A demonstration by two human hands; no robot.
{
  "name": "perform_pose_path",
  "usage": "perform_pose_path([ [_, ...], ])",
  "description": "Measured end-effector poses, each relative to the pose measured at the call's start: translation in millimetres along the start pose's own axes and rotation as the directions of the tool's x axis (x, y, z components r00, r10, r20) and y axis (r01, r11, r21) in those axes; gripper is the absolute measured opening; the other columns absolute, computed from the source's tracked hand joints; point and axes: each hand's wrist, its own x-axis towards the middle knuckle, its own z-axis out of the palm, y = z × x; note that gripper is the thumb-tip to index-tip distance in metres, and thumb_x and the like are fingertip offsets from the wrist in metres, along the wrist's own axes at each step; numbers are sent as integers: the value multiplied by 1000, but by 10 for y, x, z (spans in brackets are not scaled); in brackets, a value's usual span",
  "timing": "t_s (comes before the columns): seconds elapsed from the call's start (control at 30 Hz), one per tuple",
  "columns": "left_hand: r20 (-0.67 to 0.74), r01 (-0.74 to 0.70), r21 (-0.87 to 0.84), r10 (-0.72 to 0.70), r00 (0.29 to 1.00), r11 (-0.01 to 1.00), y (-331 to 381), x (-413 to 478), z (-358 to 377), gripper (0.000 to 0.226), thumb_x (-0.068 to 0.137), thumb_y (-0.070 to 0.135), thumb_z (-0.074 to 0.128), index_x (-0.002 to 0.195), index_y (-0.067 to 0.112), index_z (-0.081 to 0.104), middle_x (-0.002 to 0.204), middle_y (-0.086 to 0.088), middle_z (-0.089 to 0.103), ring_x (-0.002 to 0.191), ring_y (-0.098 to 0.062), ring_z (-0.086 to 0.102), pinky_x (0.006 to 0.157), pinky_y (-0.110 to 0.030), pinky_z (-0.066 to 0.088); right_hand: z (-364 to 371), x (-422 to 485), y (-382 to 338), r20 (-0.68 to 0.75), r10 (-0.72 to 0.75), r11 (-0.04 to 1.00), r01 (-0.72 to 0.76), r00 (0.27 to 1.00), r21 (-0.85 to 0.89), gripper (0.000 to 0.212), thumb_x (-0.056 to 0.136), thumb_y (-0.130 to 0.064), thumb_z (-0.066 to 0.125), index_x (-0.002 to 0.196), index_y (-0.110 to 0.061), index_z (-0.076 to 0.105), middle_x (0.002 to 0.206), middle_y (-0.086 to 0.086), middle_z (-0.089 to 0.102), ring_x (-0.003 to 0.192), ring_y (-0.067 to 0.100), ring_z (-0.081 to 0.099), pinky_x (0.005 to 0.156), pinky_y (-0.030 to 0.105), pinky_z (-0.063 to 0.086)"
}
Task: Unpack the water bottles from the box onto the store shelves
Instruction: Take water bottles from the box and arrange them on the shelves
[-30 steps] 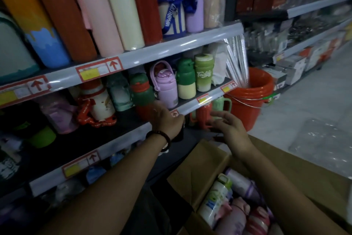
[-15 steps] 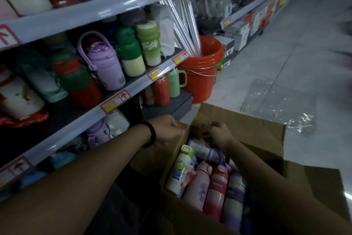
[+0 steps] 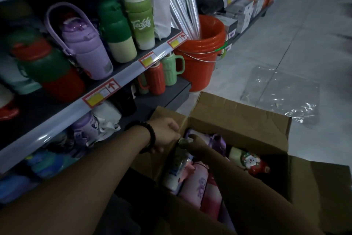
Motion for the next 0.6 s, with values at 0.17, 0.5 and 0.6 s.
perform_pose_path([
  [0.17,14,-17,2,17,1000,1000,53,30,64,43,103,37,59,145,31,51,105,0,63,76,-22,62,56,-27,45,56,28,-14,74,59,997,-55,995,-51,64,93,-25,78,144,-3,47,137,18,57,115,27,59,68,22,55],
  [0.5,15,27,55,-27,1000,998,10,7,-37,29,104,42,57,113,17,68,101,-7,62,78,-26,63,63,-31,47,-34,152,92,-45,18,986,-26,999,-167,70,69,-30,97,125,-13,59,122,8,68,110,25,67,74,29,54],
  [0.6,2,25,69,-26,1000,997,15,-38,-78,33,104,43,57,117,15,69,99,-4,65,80,-25,64,67,-33,49,-73,125,45,-3,-8,979,7,1000,-205,77,64,-40,94,130,-16,61,124,8,70,111,25,68,86,38,60],
])
